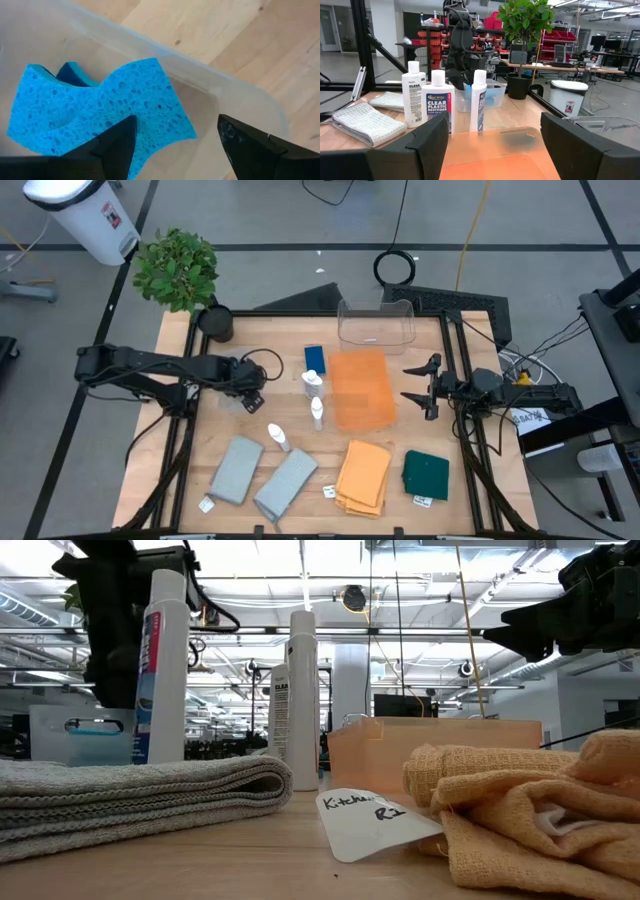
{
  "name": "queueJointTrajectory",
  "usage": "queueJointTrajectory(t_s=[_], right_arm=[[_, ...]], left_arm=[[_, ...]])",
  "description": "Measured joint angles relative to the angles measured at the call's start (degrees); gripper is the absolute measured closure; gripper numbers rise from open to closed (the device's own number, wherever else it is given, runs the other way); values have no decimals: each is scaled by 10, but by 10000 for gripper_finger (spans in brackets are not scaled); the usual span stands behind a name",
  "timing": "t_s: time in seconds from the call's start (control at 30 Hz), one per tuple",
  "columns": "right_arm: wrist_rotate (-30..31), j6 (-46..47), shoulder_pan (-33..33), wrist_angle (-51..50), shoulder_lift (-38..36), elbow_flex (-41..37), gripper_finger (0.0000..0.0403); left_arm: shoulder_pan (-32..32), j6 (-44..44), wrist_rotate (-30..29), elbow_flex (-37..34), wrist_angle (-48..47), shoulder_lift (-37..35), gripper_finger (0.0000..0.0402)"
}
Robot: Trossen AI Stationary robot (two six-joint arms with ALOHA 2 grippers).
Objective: Pick & Place Kitchen Items
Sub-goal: Put the blue sponge into the white bin
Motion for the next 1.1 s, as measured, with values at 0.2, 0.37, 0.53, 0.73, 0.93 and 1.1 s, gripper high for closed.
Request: queueJointTrajectory(t_s=[0.2, 0.37, 0.53, 0.73, 0.93, 1.1], right_arm=[[0, 0, 0, 0, 0, 0, 124], [0, 0, 0, 0, 0, 0, 124], [0, 0, 0, 0, 0, 0, 124], [0, 0, 0, 0, 0, 0, 124], [0, 0, 0, 0, 0, 0, 124], [0, 0, 0, 0, 0, 0, 124]], left_arm=[[1, -14, -39, 0, -1, -33, 119], [18, -47, -136, 1, -5, -60, 119], [56, -83, -181, 1, 2, -51, 119], [84, -69, -181, 1, 46, 13, 119], [90, 3, -179, 0, 124, 63, 119], [89, 68, -157, 0, 172, 68, 119]])
